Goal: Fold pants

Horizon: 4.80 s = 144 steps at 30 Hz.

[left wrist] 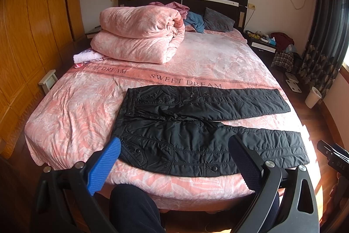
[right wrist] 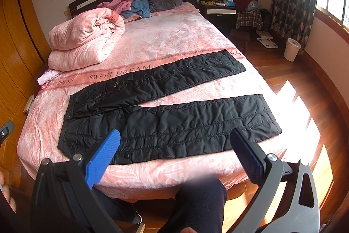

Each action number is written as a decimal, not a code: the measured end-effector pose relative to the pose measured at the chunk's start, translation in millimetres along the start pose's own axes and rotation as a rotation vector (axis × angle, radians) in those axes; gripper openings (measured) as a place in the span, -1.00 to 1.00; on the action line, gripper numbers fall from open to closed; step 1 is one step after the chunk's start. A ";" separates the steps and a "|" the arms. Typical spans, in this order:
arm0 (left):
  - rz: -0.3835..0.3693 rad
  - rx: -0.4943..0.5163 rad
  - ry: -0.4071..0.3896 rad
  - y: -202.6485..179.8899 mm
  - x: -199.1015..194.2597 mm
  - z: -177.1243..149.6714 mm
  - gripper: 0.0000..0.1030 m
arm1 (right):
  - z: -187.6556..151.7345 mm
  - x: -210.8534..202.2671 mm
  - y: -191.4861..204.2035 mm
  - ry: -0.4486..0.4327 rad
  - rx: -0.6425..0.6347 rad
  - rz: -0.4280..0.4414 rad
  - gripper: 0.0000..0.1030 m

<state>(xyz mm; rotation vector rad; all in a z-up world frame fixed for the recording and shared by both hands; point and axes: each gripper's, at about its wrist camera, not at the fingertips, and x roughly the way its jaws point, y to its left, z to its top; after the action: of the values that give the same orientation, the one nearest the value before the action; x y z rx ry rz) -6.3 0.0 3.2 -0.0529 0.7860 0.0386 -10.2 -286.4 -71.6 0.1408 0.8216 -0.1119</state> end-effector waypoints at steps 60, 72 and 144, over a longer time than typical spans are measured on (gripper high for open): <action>-0.136 -0.698 0.566 286.3 382.0 -104.8 -0.27 | -136.2 207.8 -400.6 0.258 0.969 0.121 0.55; -0.095 -0.745 0.525 286.7 374.9 -106.3 -0.49 | -110.8 258.2 -418.8 0.264 1.005 0.150 0.38; -0.234 -0.353 0.552 314.3 587.8 102.7 -0.32 | 292.9 621.3 -296.0 0.479 0.243 0.330 0.76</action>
<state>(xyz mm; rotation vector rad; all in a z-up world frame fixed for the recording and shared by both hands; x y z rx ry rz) 464.1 328.8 -351.0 -0.5066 1.3125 -0.0629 575.5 -655.0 -355.7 0.5443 1.2488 0.1406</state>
